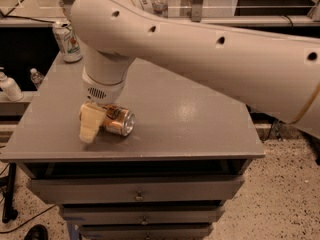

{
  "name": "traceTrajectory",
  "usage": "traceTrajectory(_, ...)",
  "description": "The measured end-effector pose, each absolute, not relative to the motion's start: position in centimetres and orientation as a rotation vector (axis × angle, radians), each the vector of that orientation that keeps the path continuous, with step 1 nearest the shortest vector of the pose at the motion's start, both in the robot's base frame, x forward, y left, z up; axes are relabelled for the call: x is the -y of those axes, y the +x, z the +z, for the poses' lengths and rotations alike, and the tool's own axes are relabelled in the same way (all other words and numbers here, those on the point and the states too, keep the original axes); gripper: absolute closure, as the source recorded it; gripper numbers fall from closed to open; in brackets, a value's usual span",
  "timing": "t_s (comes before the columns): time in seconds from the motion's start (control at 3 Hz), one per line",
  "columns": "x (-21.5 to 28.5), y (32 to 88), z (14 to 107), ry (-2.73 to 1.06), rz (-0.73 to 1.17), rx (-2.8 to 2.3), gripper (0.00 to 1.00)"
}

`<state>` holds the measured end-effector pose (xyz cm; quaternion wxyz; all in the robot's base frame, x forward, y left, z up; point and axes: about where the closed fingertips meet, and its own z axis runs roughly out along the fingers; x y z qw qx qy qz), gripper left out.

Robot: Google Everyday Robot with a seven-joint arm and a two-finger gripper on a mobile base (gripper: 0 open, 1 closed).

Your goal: Place orange can upright

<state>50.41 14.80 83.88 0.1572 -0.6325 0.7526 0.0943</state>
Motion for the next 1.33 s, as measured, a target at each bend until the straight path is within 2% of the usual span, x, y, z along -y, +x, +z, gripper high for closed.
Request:
traceTrajectory(0.67, -15.2, 51.8, 83.6, -1.828, 0.193, -2.235, 0.65)
traceTrajectory(1.0, -14.0, 53.1, 85.9, -1.745, 0.256, -2.217, 0.88)
traceTrajectory(1.33, -11.5, 53.4, 89.3, -1.603, 0.401, -2.146, 1.0)
